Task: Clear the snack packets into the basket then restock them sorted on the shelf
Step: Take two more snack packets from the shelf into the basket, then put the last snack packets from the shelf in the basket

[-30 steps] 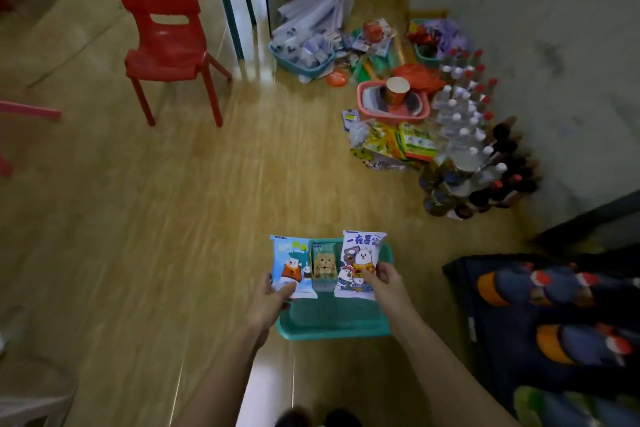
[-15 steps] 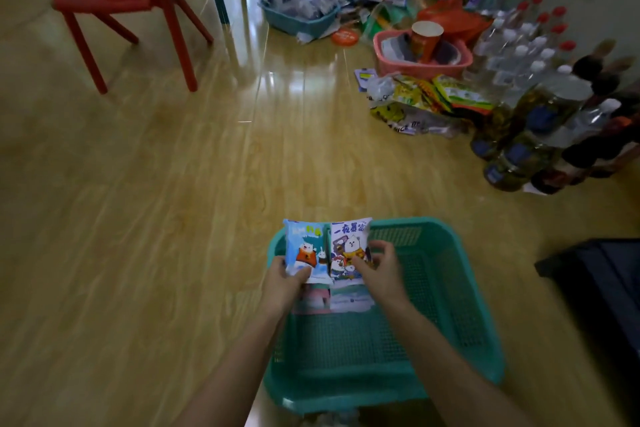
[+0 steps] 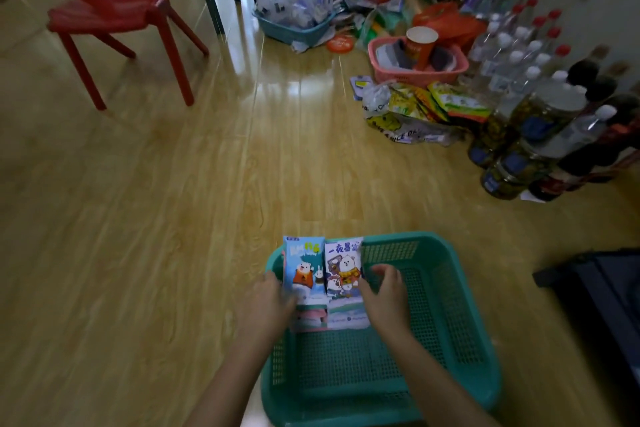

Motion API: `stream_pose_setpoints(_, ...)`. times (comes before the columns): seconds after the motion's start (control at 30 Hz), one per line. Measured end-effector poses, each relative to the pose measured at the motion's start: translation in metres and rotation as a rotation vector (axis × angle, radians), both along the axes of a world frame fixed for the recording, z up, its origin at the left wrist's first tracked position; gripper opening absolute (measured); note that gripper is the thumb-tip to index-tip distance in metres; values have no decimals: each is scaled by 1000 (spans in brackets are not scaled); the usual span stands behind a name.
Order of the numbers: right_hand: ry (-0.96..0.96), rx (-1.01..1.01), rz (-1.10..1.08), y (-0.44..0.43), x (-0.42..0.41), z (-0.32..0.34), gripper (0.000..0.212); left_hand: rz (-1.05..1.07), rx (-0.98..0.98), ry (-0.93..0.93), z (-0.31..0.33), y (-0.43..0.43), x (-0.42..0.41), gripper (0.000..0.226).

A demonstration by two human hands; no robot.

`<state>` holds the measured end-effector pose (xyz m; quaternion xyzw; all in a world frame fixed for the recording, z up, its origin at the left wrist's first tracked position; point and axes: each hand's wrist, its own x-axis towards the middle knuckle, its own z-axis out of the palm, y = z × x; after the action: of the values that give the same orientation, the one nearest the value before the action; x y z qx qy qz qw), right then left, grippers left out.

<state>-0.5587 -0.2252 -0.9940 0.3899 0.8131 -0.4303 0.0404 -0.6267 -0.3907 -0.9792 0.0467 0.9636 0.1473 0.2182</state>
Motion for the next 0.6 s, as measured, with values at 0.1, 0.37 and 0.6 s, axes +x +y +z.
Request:
stream_pose_setpoints(0.1,-17,-92,44,24,8,61,41,-92,5,104,62,-7,-6,30)
stream_pose_setpoints(0.37,109,99,112,100,59,354,31,-271,121,405,357,10,-19,21)
stream_pose_setpoints(0.6,168,385,6,128,136,612,25,-410,191,498,602,39,10,18)
